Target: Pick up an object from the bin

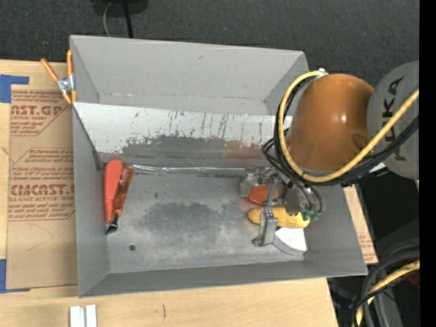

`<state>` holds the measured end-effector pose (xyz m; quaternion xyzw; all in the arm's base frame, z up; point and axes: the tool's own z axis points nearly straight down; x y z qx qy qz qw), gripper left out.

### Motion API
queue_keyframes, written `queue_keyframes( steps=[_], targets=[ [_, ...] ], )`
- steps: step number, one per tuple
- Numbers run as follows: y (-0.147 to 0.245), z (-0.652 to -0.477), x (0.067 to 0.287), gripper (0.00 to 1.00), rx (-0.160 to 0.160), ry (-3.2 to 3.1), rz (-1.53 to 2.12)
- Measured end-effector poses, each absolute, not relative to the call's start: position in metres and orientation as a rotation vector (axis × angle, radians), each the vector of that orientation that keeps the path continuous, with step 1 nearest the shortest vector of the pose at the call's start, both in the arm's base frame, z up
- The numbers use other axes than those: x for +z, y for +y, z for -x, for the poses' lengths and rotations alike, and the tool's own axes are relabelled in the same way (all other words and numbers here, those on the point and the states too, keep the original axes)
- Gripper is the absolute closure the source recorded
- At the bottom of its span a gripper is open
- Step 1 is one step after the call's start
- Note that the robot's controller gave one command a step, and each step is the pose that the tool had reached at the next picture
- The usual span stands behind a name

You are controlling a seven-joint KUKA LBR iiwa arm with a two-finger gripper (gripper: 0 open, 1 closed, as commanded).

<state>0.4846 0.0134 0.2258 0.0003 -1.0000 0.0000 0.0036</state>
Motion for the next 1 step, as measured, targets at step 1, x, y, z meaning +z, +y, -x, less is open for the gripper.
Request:
queue_keyframes(
  steps=[1],
  targets=[
    [0.0134, -0.4861, 0.2302, 0.0, -0.001, -3.143, 0.0]
  ],
)
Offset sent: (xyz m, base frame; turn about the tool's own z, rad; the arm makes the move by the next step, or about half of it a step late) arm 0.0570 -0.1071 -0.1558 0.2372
